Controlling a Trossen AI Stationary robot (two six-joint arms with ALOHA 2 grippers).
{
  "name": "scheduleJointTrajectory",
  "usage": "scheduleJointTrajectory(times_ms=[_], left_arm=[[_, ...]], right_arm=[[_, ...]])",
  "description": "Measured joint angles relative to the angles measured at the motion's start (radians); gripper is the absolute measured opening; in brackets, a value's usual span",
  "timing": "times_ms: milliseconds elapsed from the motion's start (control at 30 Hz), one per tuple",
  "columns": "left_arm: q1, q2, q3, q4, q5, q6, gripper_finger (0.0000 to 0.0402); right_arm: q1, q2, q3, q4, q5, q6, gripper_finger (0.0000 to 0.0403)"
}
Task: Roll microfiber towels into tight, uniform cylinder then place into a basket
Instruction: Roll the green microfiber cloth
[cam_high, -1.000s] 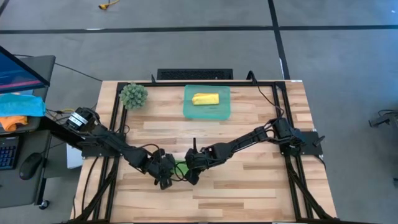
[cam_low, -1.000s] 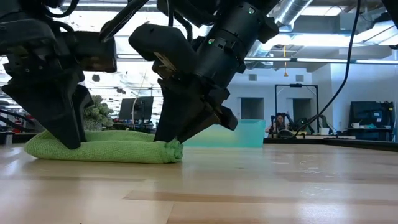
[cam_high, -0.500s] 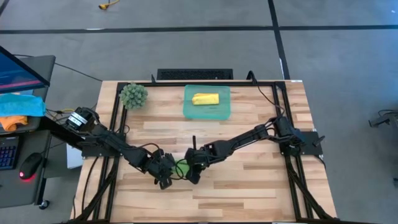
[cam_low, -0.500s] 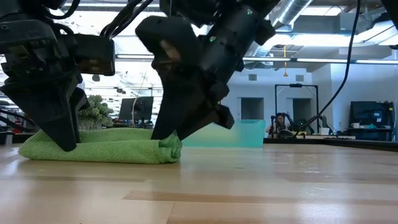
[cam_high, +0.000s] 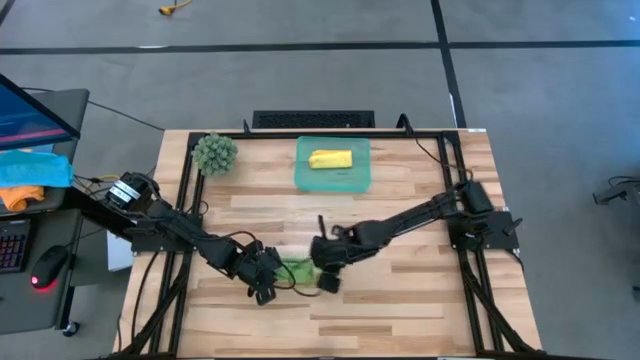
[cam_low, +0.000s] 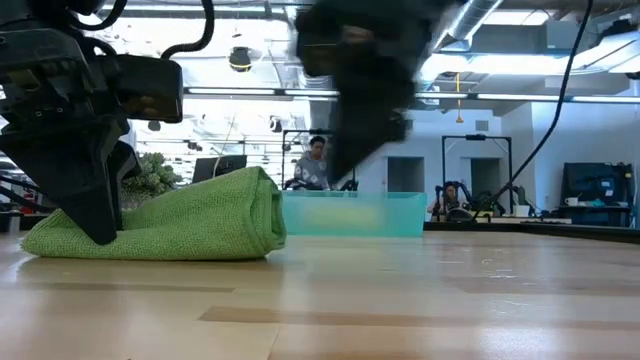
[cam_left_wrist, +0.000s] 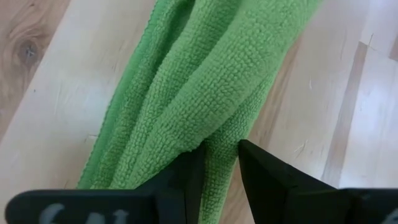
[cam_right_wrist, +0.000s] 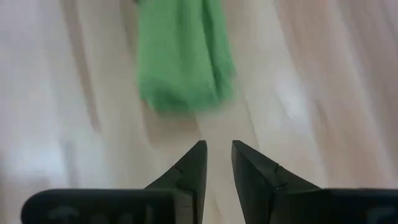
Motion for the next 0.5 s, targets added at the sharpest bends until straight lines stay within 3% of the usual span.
scheduleJointTrajectory(times_ms=[67, 300, 500], left_arm=[[0.0, 0.0, 0.0, 0.004, -0.001, -0.011, 0.0096], [0.0, 0.0, 0.0, 0.011, -0.005, -0.048, 0.0096], [0.0, 0.001, 0.002, 0.014, -0.006, -0.055, 0.0096]], right_arm=[[0.02, -0.048, -0.034, -0.067, 0.038, -0.026, 0.0098], [0.091, -0.234, -0.217, -0.008, 0.09, -0.084, 0.0098], [0.126, -0.318, -0.452, 0.372, 0.096, 0.003, 0.0098]])
